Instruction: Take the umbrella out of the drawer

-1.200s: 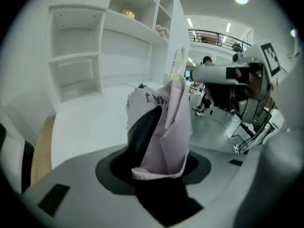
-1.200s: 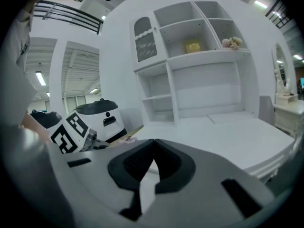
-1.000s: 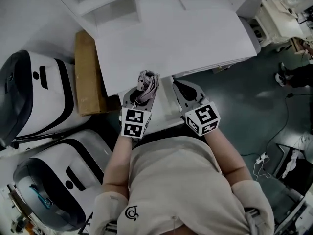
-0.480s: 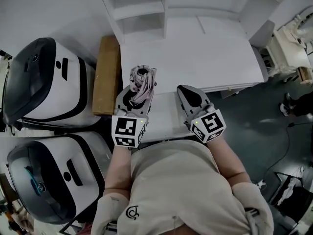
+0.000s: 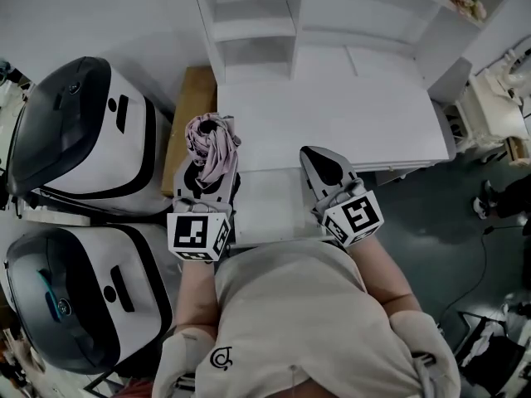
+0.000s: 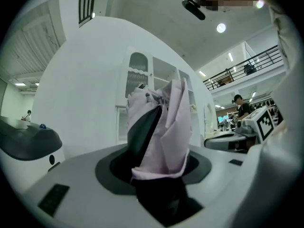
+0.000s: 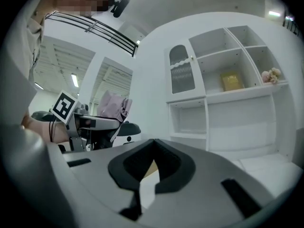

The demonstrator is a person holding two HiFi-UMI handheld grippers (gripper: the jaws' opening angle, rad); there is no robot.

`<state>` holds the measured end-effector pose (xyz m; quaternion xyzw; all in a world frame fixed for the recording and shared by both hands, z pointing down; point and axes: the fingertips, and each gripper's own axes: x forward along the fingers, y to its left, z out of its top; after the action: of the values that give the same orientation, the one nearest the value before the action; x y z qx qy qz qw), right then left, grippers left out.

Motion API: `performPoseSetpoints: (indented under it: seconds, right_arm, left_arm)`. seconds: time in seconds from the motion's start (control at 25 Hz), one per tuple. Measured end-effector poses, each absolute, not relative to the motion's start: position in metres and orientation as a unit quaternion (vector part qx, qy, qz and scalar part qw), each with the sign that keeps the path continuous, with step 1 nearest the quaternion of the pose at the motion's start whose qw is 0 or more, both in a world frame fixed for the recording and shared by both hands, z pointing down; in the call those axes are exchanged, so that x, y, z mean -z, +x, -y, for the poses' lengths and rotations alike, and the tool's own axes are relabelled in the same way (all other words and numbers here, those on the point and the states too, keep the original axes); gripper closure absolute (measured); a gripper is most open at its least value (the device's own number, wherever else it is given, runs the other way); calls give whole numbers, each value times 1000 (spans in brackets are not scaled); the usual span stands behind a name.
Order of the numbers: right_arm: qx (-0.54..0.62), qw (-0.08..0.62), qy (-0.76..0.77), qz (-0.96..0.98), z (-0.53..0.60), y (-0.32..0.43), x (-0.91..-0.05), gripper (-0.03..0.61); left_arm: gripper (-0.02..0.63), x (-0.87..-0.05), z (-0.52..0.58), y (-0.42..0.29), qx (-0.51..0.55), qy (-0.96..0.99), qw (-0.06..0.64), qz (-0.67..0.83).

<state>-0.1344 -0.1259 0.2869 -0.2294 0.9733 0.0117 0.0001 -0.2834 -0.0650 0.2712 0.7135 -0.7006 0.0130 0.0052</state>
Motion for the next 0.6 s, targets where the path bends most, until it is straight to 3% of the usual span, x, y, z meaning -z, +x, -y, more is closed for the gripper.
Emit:
performPoseSetpoints:
  seconds: [0.6]
  right_arm:
    - [-19,-11,-246,-969,128,-133,-287,575]
  left_arm:
    - [388,-282,73,-268,-31,737,12,675]
